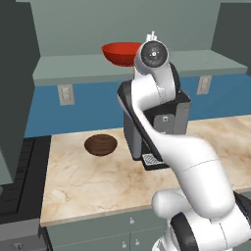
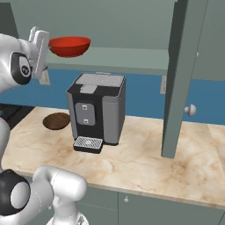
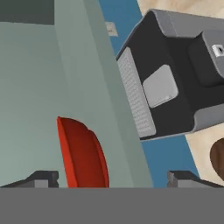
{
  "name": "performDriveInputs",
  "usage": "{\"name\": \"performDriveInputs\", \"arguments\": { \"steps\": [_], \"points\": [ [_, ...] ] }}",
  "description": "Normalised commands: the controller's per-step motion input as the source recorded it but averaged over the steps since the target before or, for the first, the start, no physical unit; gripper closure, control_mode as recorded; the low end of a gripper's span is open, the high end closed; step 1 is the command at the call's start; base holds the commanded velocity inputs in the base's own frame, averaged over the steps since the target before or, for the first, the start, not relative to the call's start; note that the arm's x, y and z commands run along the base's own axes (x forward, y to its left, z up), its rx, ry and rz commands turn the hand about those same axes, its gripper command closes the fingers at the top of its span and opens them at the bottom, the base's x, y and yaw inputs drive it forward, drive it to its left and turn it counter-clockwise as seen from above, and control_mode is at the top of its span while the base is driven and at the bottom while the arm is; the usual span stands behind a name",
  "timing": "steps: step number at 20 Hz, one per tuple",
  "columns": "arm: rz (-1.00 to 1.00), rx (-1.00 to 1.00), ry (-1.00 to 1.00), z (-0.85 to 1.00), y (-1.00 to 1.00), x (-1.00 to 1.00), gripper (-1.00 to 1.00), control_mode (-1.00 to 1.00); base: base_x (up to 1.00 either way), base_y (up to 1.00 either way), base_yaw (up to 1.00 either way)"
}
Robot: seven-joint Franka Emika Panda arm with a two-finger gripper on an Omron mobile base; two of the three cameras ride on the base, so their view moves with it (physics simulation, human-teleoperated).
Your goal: Pick up the bowls on the counter and stack them on top of one another in the open cabinet. Place the smaller bowl on top of the larger bowl.
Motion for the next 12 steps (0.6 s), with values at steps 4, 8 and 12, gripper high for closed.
{"name": "performDriveInputs", "arguments": {
  "steps": [4, 8, 12],
  "points": [
    [-0.03, -0.01, -0.01, -0.17, 0.09, -0.62, -1.00, -1.00, 0.00, 0.00, 0.00],
    [-0.03, -0.03, 0.00, -0.31, 0.10, -0.62, -1.00, -1.00, 0.00, 0.00, 0.00],
    [-0.02, -0.01, 0.00, -0.29, 0.06, -0.62, -1.00, -1.00, 0.00, 0.00, 0.00]
  ]
}}
